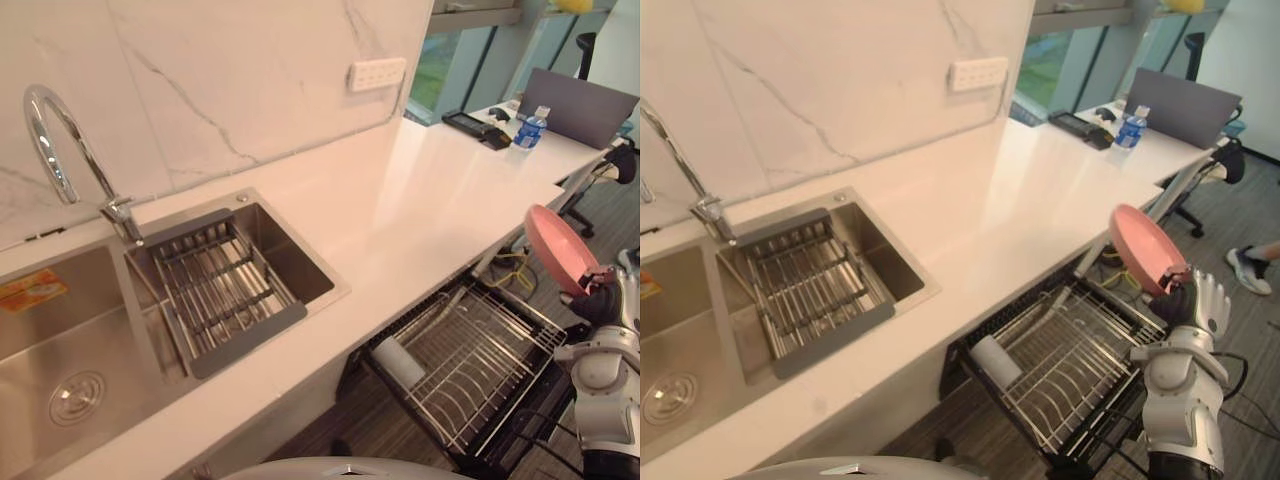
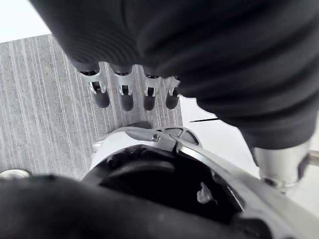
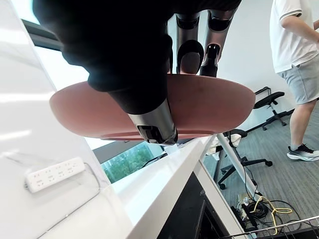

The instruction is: Walk over to the sink, pick up the cup, carry it to the dishwasher, place the cup inside the dishwasher, then close the dishwasher door

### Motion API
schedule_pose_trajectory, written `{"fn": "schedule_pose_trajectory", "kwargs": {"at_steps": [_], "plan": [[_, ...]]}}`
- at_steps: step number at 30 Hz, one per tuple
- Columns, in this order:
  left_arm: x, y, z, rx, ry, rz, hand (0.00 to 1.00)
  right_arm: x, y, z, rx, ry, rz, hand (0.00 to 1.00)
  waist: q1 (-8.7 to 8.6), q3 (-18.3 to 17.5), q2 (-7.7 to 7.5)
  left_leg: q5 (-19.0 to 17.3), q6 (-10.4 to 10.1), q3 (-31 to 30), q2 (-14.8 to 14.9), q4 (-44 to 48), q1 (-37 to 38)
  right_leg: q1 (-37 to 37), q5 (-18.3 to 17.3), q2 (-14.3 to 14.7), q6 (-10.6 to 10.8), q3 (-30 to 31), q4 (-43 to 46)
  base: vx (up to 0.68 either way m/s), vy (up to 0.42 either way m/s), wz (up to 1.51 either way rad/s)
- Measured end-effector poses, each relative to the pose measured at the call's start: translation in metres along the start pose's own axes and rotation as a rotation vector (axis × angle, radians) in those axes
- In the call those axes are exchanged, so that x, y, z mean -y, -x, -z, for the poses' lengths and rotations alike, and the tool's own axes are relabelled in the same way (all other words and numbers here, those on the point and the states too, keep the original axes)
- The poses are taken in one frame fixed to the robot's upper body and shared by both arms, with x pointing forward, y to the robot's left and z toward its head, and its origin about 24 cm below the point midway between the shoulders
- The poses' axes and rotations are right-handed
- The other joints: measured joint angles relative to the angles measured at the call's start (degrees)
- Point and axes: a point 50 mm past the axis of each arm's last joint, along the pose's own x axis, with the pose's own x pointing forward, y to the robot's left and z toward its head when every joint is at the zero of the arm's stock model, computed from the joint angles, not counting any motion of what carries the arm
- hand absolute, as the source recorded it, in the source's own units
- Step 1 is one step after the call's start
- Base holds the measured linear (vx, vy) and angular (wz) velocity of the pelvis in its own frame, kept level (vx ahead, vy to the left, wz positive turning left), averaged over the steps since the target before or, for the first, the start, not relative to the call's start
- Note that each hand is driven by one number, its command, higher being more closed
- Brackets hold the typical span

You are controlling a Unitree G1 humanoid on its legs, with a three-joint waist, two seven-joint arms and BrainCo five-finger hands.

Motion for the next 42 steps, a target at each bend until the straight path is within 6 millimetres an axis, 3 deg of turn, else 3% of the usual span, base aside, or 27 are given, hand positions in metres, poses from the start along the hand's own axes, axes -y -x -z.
{"fn": "schedule_pose_trajectory", "kwargs": {"at_steps": [5,13,21,26,32,36,39,42], "plan": [[0.002,0.0,-0.007,0.029,-0.063,-0.015,0.0,-0.017,0.02,0.01,-0.071,-0.034,-0.023,1.0,0.31,0.3,0.26,-0.4,-0.6,0.1,0.8,0.2,0.6,0.7,-0.5,0.4,-0.2,-1.2,0.0,-0.01,-0.008,0.0],[0.011,0.001,-0.023,0.076,-0.089,-0.012,0.0,-0.056,0.063,0.042,-0.284,-0.046,-0.105,1.0,2.46,3.1,1.09,-1.1,-1.3,-0.1,2.0,1.0,0.1,0.8,-1.0,0.8,-0.2,-3.3,0.0,-0.02,-0.011,0.03],[0.017,0.001,-0.033,0.103,-0.086,0.01,0.0,-0.077,0.085,0.055,-0.396,-0.045,-0.133,1.0,4.08,4.9,1.33,-1.1,-1.3,-0.7,2.3,1.0,-0.5,1.0,-0.8,0.9,0.1,-4.1,0.1,-0.03,-0.003,0.05],[0.022,0.002,-0.042,0.121,-0.077,0.041,0.0,-0.102,0.1,0.064,-0.479,-0.039,-0.219,1.0,4.87,6.9,1.43,-1.1,-1.3,-2.7,2.2,1.8,-2.2,0.5,-1.0,0.2,0.2,-5.5,0.0,-0.07,0.002,0.15],[0.031,0.005,-0.064,0.176,-0.031,0.09,0.0,-0.12,0.096,0.062,-0.586,-0.126,-0.214,1.0,6.03,10.7,2.4,-0.7,-0.7,-4.7,1.9,3.3,-7.0,-2.8,-0.1,-0.6,-0.1,-6.6,0.2,-0.08,-0.007,0.15],[0.04,0.009,-0.081,0.223,0.005,0.132,0.0,-0.124,0.075,0.046,-0.645,-0.314,-0.126,1.0,6.55,15.5,3.63,-0.4,-0.2,-4.9,1.8,4.7,-10.3,-5.4,0.9,-1.0,-0.4,-6.5,0.4,-0.07,-0.01,0.02],[0.044,0.01,-0.086,0.236,0.028,0.154,0.0,-0.123,0.071,0.046,-0.66,-0.344,-0.108,1.0,6.76,16.4,4.29,-0.3,-0.1,-5.0,1.6,5.1,-11.6,-6.4,1.0,-1.2,-0.4,-6.5,0.5,-0.06,0.008,0.03],[0.057,0.013,-0.095,0.27,0.021,0.199,0.0,-0.114,0.059,0.052,-0.665,-0.331,-0.058,1.0,6.74,18.3,6.01,0.2,0.3,-6.1,0.9,6.5,-13.6,-7.7,1.0,-2.4,-0.2,-6.8,0.8,-0.04,0.031,0.11]]}}
